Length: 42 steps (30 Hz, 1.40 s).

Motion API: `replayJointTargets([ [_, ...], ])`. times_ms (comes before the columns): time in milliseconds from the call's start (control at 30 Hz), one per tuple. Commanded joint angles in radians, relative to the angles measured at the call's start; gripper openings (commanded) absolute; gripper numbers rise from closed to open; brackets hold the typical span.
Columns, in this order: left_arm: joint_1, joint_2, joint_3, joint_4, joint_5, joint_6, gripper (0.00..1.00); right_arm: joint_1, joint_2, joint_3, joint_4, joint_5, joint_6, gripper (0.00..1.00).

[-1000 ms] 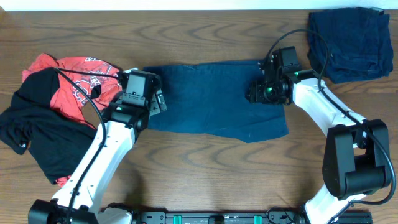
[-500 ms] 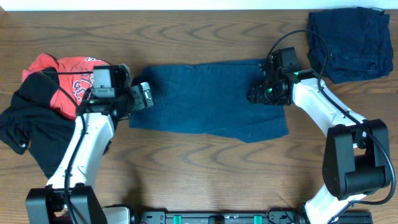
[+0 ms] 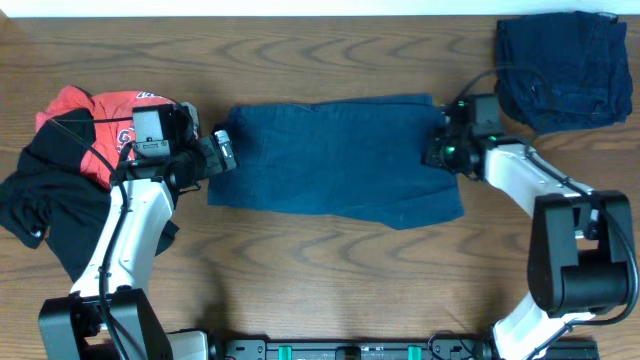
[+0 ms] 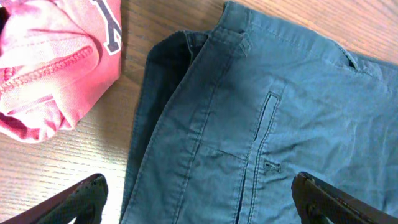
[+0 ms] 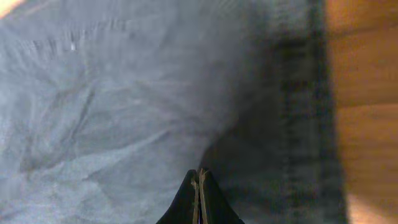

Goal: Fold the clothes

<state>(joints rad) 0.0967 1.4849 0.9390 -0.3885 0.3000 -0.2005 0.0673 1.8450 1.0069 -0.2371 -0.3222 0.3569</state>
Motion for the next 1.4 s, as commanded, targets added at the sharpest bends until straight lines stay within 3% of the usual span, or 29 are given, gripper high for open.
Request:
replayJointTargets([
  [0, 0.005, 0.011, 0.004, -0.006, 0.014, 0.029, 0.96, -0.043, -0.001, -0.024, 0.034, -0.159, -0.056, 0.01],
  [167, 0.005, 0.011, 0.004, -0.018, 0.016, 0.033, 0.98, -0.105, 0.001, -0.027, 0.04, -0.19, -0.119, 0.01],
  [367, 0.005, 0.011, 0.008, -0.024, 0.035, 0.043, 1.0, -0.18, 0.001, -0.028, 0.047, -0.365, -0.249, 0.01],
  [467, 0.016, 0.011, 0.019, -0.021, 0.117, 0.043, 0.98, -0.182, 0.001, -0.028, 0.019, -0.386, -0.304, 0.01],
  [600, 0.053, 0.011, 0.041, 0.004, 0.243, 0.032, 0.98, -0.182, 0.001, -0.035, 0.011, -0.39, -0.31, 0.01],
  [933, 0.097, 0.027, 0.049, 0.048, 0.246, 0.013, 0.98, -0.178, 0.001, -0.056, 0.019, -0.435, -0.356, 0.01],
  [1367, 0.1, 0.199, 0.049, 0.095, 0.291, 0.017, 0.98, -0.179, 0.007, -0.056, 0.0, -0.391, -0.354, 0.01],
])
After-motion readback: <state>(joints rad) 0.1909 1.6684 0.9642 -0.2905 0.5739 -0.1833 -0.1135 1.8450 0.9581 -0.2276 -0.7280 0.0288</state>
